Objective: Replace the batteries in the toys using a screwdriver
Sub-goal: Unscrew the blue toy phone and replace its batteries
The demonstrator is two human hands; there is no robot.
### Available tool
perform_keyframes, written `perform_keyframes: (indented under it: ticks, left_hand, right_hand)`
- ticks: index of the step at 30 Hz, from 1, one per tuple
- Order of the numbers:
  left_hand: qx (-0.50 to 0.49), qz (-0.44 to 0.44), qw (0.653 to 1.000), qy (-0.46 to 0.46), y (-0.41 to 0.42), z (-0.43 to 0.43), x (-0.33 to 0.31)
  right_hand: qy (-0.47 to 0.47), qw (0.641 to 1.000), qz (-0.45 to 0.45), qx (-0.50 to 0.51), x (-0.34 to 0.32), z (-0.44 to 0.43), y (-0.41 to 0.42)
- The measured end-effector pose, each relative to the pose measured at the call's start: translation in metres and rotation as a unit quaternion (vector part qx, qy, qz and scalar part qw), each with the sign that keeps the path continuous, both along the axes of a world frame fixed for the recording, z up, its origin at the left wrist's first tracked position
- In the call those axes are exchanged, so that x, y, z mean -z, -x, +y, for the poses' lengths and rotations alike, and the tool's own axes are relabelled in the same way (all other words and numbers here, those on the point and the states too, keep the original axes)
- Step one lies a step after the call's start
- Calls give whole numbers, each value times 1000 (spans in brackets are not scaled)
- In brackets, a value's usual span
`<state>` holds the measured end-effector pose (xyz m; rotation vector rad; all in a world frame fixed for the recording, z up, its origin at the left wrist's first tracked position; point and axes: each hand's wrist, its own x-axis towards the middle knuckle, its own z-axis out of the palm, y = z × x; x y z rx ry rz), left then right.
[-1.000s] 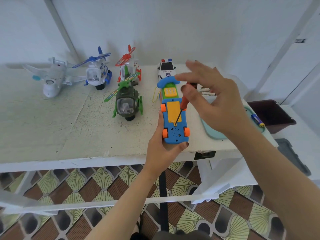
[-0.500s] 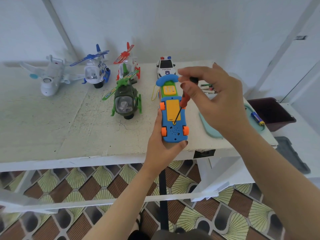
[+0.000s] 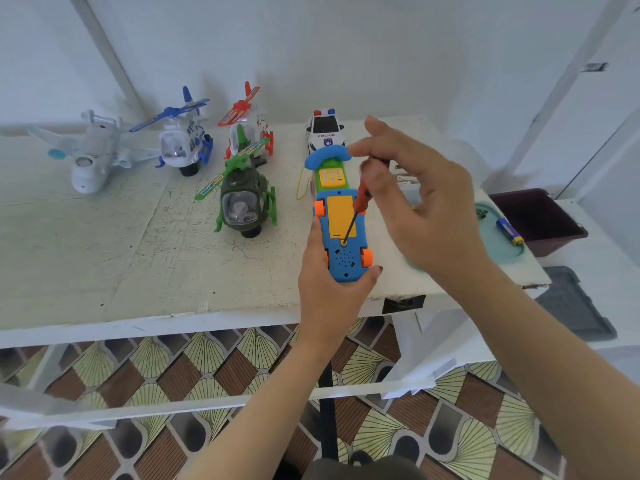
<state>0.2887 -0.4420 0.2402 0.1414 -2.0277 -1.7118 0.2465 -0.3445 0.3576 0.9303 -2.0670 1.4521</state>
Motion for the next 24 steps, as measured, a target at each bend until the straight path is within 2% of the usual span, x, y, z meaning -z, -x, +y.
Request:
perform_keyframes:
  ticks: [6, 9, 14, 22, 24]
  left_hand:
    - [-16, 2, 999, 41, 0, -3, 0]
    - [-14, -10, 999, 43, 0, -5, 3]
    - [-17, -14, 999, 45, 1, -5, 4]
    - [-19, -7, 1000, 15, 0, -1, 5]
    - [-22, -5, 1000, 16, 1, 0, 5]
  right_hand:
    - [19, 997, 41, 62, -3, -2, -3]
    - [7, 999, 13, 45, -6, 1, 0]
    - [-65, 998, 7, 23, -4, 8, 7]
    - [-46, 995, 62, 63, -11, 6, 3]
    - [-49, 996, 48, 58, -7, 6, 4]
